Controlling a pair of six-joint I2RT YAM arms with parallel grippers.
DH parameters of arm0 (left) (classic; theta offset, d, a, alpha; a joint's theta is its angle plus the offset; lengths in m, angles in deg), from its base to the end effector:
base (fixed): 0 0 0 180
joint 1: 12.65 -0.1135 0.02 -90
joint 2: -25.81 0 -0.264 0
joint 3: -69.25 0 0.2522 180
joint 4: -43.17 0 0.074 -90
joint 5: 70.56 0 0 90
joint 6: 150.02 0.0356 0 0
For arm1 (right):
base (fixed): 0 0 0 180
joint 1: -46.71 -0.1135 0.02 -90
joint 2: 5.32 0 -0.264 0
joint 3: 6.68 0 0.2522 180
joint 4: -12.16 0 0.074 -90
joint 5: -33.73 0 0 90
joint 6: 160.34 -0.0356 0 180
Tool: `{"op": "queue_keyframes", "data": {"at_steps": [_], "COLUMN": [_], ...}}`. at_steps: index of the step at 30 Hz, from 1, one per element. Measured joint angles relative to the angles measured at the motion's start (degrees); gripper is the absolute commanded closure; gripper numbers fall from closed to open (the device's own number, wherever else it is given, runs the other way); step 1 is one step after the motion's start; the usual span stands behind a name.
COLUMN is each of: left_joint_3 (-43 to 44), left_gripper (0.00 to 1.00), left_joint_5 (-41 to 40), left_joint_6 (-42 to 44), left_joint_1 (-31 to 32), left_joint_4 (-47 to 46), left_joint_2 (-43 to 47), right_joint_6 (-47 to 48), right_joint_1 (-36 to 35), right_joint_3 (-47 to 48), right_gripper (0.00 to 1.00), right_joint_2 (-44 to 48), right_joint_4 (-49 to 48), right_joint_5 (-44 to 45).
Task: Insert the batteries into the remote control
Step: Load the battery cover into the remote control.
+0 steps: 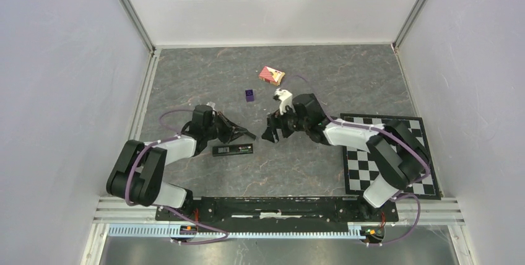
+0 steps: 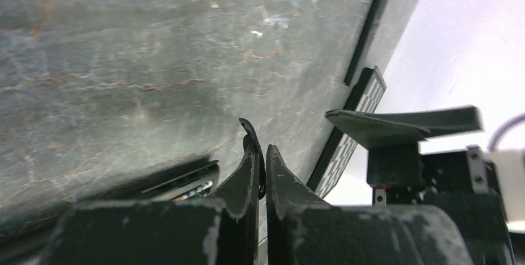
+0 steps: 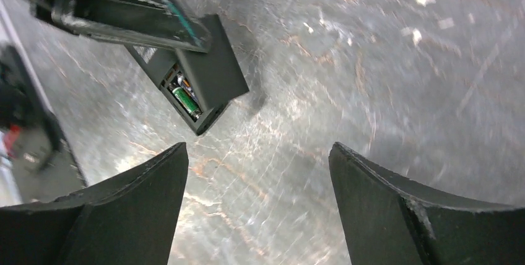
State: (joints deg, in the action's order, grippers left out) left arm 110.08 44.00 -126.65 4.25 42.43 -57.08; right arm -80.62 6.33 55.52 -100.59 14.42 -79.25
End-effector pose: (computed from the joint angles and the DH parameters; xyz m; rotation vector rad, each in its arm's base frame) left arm 0.2392 -0.0881 0.1363 -0.8370 2.3980 -1.1720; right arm 0.2521 0.2326 0.1770 -0.8218 2.1356 0.9214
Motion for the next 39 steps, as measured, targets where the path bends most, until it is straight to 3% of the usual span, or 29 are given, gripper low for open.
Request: {"op": "queue_keyframes", "data": {"at_steps": [5, 8, 10, 19, 23, 26, 34, 39], "left_joint_3": [-0.9, -0.9, -0.8, -1.1, -1.4, -1.6, -2.4, -2.6], "left_gripper": [0.98, 0.98, 0.98, 0.98, 0.98, 0.98, 0.98, 0.98], "left_joint_5": [1.7, 3.1, 4.4, 10.1, 10.6, 11.2, 11.7, 12.0], "left_joint_6": [2.9, 5.5, 7.5, 12.7, 13.6, 13.7, 14.1, 14.1], "left_joint_1": [0.0, 0.0, 0.0, 0.3, 0.5, 0.5, 0.6, 0.6], "left_joint_4": [-5.0, -7.5, -8.4, -13.0, -14.3, -14.8, -14.8, -14.7], "left_joint_2": [4.9, 8.8, 11.1, 17.2, 19.6, 21.0, 23.8, 25.2], "right_joint_6": [-20.5, -25.2, -23.0, 5.2, 12.0, 14.1, 14.8, 16.0], "right_joint_1": [1.6, 1.1, 0.8, -2.7, -5.1, -6.3, -6.4, -6.5], "right_joint_3": [-10.9, -14.6, -14.6, -10.4, -9.9, -9.9, -10.3, -11.1], "right_gripper": [0.12, 0.14, 0.14, 0.16, 0.22, 0.27, 0.28, 0.49], "right_joint_2": [6.2, 8.5, 10.0, 13.8, 13.7, 13.6, 13.4, 13.4], "right_joint_4": [-8.4, -11.8, -13.7, -16.7, -17.2, -18.3, -24.7, -27.6], "right_joint_5": [1.5, 1.6, 1.6, -5.6, -4.4, -2.8, -2.4, -3.5]}}
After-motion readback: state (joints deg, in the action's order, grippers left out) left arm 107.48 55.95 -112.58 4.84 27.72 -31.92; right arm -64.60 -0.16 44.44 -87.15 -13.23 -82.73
